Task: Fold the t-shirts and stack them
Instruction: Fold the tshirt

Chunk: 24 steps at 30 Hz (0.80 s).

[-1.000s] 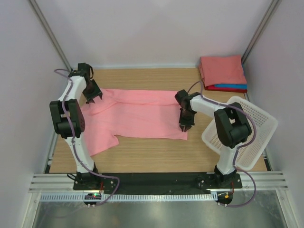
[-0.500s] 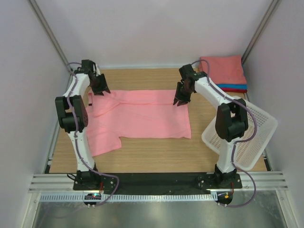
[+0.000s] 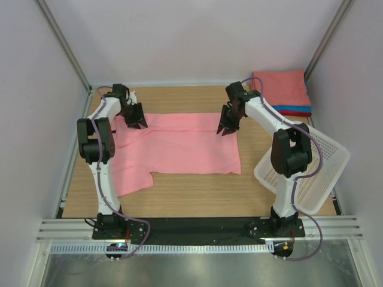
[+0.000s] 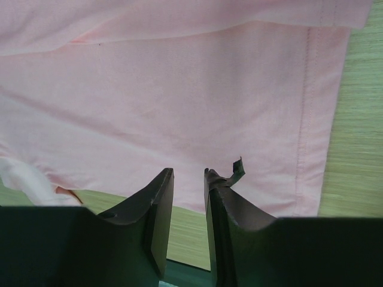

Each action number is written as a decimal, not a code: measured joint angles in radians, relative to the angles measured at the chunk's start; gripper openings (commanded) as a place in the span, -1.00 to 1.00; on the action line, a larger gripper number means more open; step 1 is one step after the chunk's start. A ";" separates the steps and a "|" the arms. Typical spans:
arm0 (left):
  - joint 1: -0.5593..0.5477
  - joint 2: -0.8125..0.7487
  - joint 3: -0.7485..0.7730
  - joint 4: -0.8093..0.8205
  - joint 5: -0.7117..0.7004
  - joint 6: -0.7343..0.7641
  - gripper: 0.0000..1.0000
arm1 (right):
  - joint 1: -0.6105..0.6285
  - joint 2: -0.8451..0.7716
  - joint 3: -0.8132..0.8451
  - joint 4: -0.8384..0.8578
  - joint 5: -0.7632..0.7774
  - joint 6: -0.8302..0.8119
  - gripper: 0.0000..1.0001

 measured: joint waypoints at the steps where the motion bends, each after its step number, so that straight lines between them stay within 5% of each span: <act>1: -0.003 0.000 -0.007 0.002 0.001 0.001 -0.22 | -0.001 0.000 0.000 0.000 0.000 0.000 -0.31; 6: -0.026 -0.038 -0.076 0.034 0.017 -0.014 -0.28 | -0.002 0.000 0.000 -0.001 0.000 -0.001 -0.31; 14: -0.195 -0.365 -0.446 0.052 -0.071 -0.146 -0.15 | -0.006 0.000 -0.011 -0.014 0.001 -0.006 -0.29; 20: -0.196 -0.418 -0.437 0.023 -0.280 -0.215 -0.07 | -0.014 0.001 -0.010 -0.015 0.005 -0.016 -0.28; 24: -0.164 -0.348 -0.295 0.019 -0.348 -0.237 -0.07 | -0.016 0.023 0.019 -0.019 0.009 -0.016 -0.27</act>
